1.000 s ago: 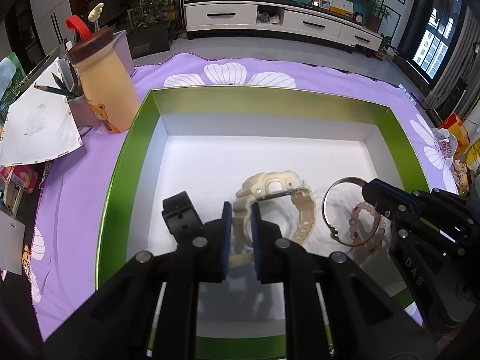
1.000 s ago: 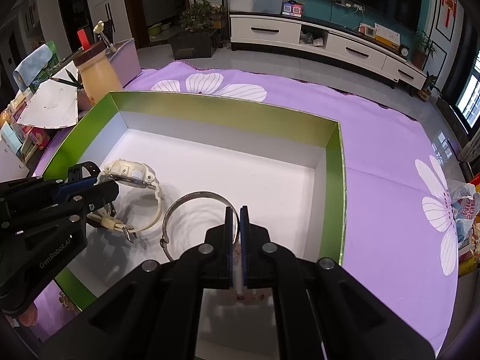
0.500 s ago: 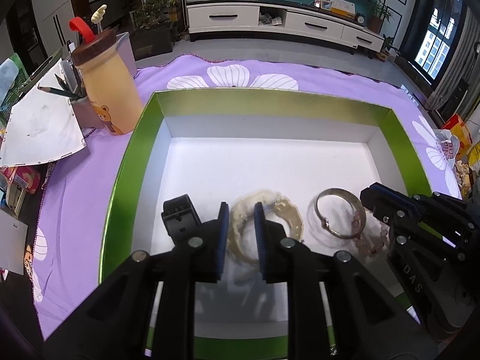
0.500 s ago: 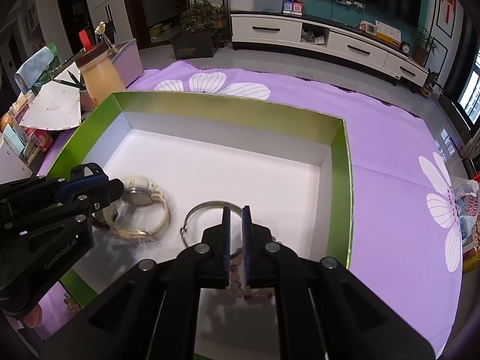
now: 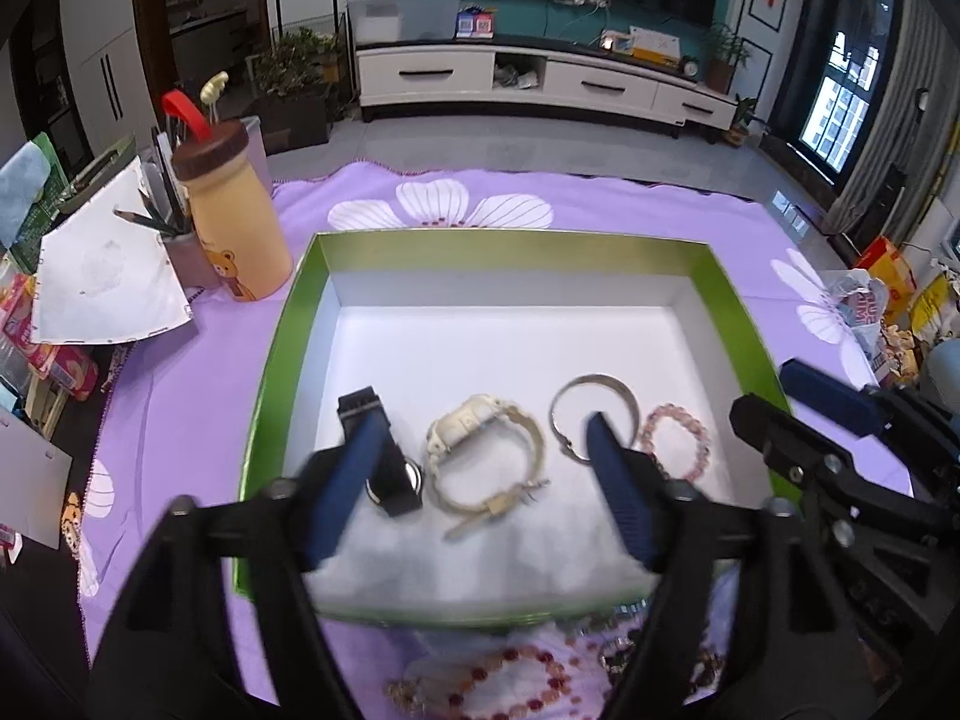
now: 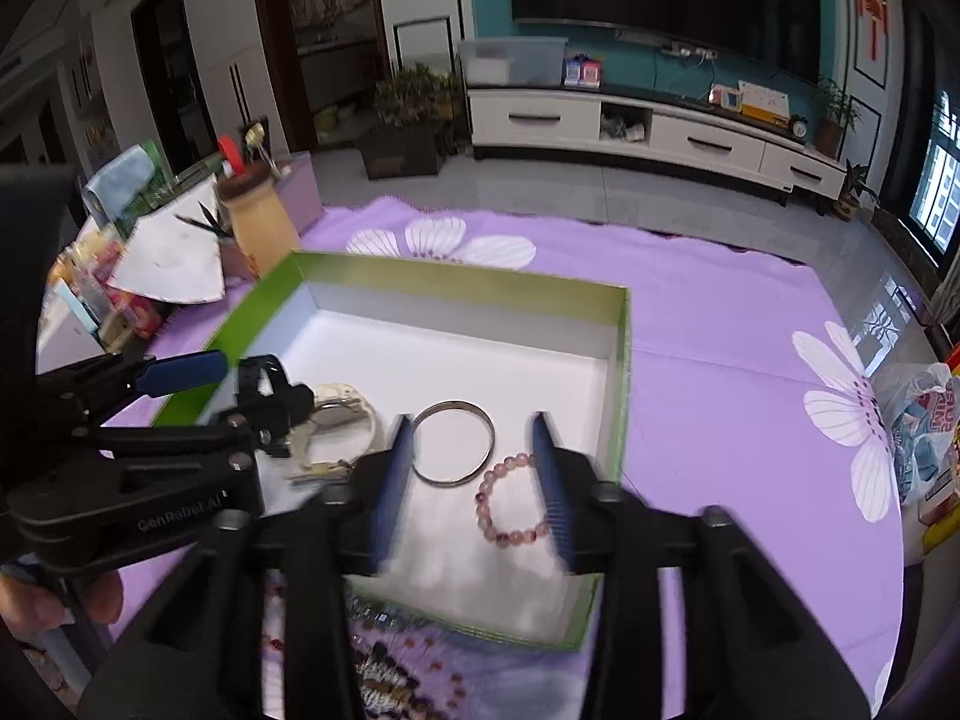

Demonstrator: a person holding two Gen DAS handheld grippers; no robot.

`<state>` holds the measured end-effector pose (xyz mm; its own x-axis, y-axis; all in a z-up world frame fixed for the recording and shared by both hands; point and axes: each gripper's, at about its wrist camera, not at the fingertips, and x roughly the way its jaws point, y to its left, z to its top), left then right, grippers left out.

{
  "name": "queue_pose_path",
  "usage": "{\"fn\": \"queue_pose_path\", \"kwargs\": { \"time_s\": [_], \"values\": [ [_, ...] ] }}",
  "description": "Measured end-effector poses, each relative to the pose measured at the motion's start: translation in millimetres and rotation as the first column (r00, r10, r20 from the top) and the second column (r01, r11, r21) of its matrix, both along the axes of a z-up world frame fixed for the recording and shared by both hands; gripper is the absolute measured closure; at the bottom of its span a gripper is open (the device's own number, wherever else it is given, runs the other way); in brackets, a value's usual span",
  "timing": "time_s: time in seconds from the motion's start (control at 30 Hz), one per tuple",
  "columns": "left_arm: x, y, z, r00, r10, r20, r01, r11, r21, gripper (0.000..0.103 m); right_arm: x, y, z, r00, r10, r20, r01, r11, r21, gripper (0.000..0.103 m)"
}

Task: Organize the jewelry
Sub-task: 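Move both tools back toward the remaining jewelry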

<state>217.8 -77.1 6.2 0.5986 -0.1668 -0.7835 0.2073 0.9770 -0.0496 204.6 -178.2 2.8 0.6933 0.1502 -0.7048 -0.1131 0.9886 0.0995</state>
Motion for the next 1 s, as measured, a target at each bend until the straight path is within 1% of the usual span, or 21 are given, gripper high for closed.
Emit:
{"fn": "queue_pose_path", "kwargs": {
  "time_s": [0.07,0.1,0.17,0.2,0.23,0.3,0.47,0.6,0.73,0.8,1.0],
  "values": [
    [-13,2,6,1.0,-0.011,0.008,0.011,1.0,-0.009,0.017,-15,-2,4,1.0,0.001,0.01,-0.001,1.0,0.014,0.049],
    [-19,4,8,1.0,-0.012,0.009,0.012,1.0,-0.016,0.01,-23,-3,6,1.0,0.001,0.013,-0.001,1.0,0.018,0.046],
    [-32,10,11,1.0,-0.014,0.008,0.014,0.999,-0.034,0.008,-37,-4,8,1.0,-0.006,0.015,0.005,1.0,0.019,0.04],
    [-37,13,11,1.0,-0.016,0.005,0.016,0.999,-0.041,0.003,-45,-6,9,1.0,-0.008,0.016,0.008,1.0,0.022,0.038],
    [-46,20,12,1.0,-0.01,0.002,0.01,0.999,-0.051,0.002,-50,-7,9,1.0,-0.01,0.016,0.009,1.0,0.026,0.037],
    [-57,29,11,1.0,0.003,-0.001,-0.003,0.998,-0.067,0.002,-65,-9,9,1.0,-0.011,0.014,0.011,0.999,0.036,0.034],
    [-90,65,3,0.998,0.066,-0.023,-0.068,0.99,-0.123,0.002,-96,-15,5,1.0,-0.021,0.001,0.021,0.999,0.04,0.034],
    [-115,89,-6,0.994,0.109,-0.018,-0.11,0.985,-0.134,0.002,-116,-20,-2,0.999,-0.029,-0.014,0.03,0.998,0.056,0.034],
    [-134,99,-19,0.995,0.098,-0.025,-0.1,0.986,-0.137,0.002,-132,-24,-14,0.999,-0.035,-0.04,0.037,0.998,0.06,0.034],
    [-143,100,-27,0.995,0.089,-0.041,-0.094,0.987,-0.132,0.002,-138,-25,-23,0.997,-0.033,-0.063,0.037,0.997,0.06,0.034],
    [-166,104,-43,0.991,0.113,-0.066,-0.121,0.982,-0.144,0.002,-152,-24,-54,0.99,-0.028,-0.138,0.036,0.997,0.061,0.034]
  ]
}}
